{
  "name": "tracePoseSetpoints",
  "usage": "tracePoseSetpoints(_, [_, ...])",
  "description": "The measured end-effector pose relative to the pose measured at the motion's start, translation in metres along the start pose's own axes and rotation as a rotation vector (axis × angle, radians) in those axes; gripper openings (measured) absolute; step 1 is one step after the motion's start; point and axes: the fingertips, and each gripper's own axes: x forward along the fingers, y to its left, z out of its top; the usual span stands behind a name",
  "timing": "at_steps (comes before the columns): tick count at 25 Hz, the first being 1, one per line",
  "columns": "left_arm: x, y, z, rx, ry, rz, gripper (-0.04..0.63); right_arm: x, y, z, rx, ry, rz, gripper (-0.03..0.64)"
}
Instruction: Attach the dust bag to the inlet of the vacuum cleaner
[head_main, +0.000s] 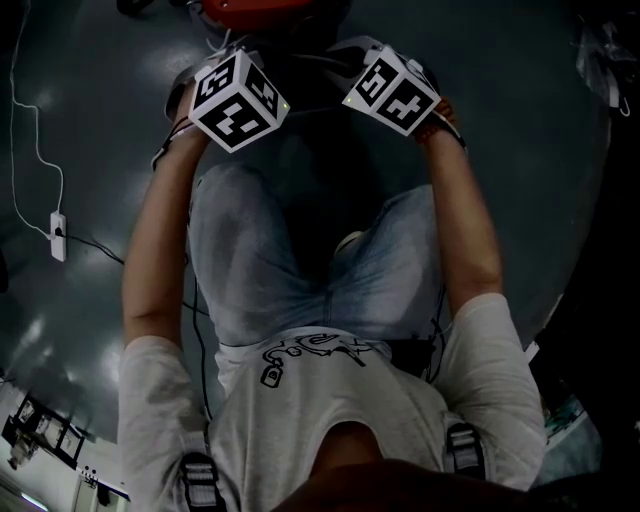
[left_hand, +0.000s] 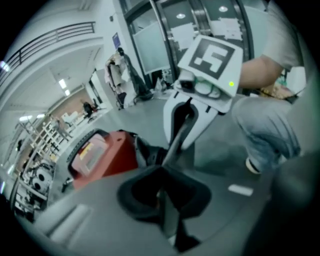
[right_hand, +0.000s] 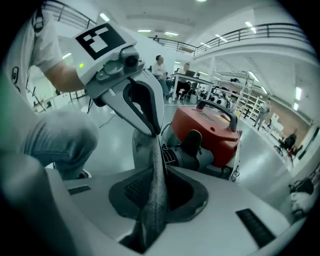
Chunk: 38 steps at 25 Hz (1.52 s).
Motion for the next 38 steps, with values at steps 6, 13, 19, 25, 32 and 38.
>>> tracePoseSetpoints(6, [0.004, 0.001, 0.008, 0.07, 0.022, 0.021, 0.021, -0.002, -0.003, -0.004, 0.146, -0.073, 0.03, 0.051])
tracePoseSetpoints(13, [0.001, 0.002, -0.002, -0.011, -0.015, 0.006, 0.021, 0.002, -0.001, 0.001, 0.01, -0.004, -0.022, 0.054])
tracePoseSetpoints(19, [0.006, 0.001, 0.004, 0.086, 0.028, 0.028, 0.021, 0.001, -0.003, -0.004, 0.11, -0.03, -0.009, 0.054])
tracePoseSetpoints(25, [0.003, 0.005, -0.005, -0.011, -0.014, 0.012, 0.02, 0.005, -0.003, 0.002, 0.029, 0.005, -0.02, 0.057])
tracePoseSetpoints(32, [0.006, 0.008, -0.003, 0.02, -0.006, 0.025, 0.02, 0.006, -0.008, 0.002, 0.079, -0.001, -0.012, 0.057])
tracePoseSetpoints(38, [0.004, 0.009, -0.004, -0.018, -0.016, 0.009, 0.02, 0.007, -0.006, 0.001, 0.072, -0.016, 0.003, 0.06])
